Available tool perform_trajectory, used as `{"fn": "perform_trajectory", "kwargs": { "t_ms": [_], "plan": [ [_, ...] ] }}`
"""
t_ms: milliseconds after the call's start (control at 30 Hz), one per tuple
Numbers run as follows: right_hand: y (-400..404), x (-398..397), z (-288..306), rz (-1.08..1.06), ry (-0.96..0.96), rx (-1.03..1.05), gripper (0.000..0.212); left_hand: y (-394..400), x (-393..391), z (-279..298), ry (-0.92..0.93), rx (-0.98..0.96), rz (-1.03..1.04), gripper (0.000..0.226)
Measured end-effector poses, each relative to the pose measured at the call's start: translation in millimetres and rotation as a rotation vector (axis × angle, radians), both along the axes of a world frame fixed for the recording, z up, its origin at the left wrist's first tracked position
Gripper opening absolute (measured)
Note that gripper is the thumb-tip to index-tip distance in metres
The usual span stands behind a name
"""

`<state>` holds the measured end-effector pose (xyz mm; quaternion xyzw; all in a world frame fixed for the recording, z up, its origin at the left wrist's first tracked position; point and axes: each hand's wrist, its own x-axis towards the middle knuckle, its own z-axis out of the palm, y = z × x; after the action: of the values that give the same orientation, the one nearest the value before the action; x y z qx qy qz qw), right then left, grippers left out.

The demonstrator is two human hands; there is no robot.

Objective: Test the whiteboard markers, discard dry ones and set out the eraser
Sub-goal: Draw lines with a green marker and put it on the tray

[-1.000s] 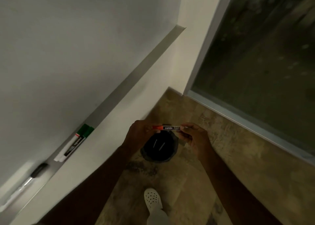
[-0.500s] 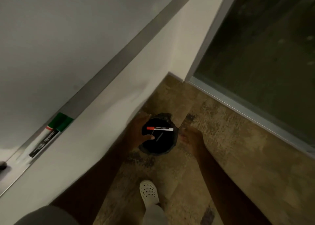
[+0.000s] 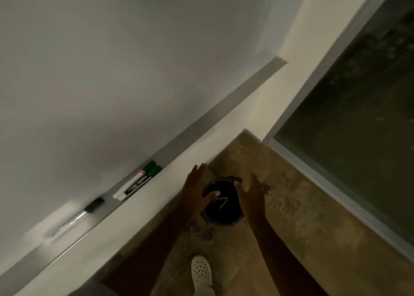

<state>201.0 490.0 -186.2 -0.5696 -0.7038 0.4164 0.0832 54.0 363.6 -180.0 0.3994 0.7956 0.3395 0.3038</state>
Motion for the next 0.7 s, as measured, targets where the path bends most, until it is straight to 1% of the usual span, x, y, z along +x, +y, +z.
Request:
{"fn": "perform_trajectory", "kwargs": {
  "t_ms": [100, 200, 300, 400, 467, 533, 567, 633, 667, 700],
  "plan": [
    [-14, -32, 39, 0.069, 0.114, 0.083, 0.07, -17, -4, 42, 0.043, 0.073, 0.047, 0.089],
    [-29, -66, 68, 0.154, 0.25, 0.133, 0.071, -40, -10, 66, 0.056, 0.12, 0.135, 0.083],
    [-45, -100, 92, 0.298, 0.236, 0.164, 0.061, -69, -20, 78, 0.116, 0.123, 0.274, 0.073],
    [-61, -130, 102, 0.451, 0.2, 0.188, 0.057, -100, -32, 81, 0.156, 0.136, 0.499, 0.058],
    [-71, -146, 102, 0.506, 0.159, 0.165, 0.055, -117, -37, 81, 0.225, 0.095, 0.675, 0.049],
    [-80, -160, 101, 0.547, 0.159, 0.17, 0.05, -130, -42, 79, 0.274, 0.037, 0.801, 0.045],
    [-83, -166, 98, 0.578, 0.173, 0.214, 0.045, -134, -45, 78, 0.288, 0.006, 0.832, 0.043],
    [-88, -176, 86, 0.662, 0.143, 0.335, 0.023, -139, -53, 74, 0.312, -0.09, 0.854, 0.04],
    [-89, -180, 81, 0.702, 0.106, 0.371, 0.017, -141, -57, 73, 0.313, -0.145, 0.85, 0.038],
    [-90, -184, 76, 0.733, 0.053, 0.378, 0.019, -141, -60, 73, 0.306, -0.195, 0.851, 0.036]
  ]
}}
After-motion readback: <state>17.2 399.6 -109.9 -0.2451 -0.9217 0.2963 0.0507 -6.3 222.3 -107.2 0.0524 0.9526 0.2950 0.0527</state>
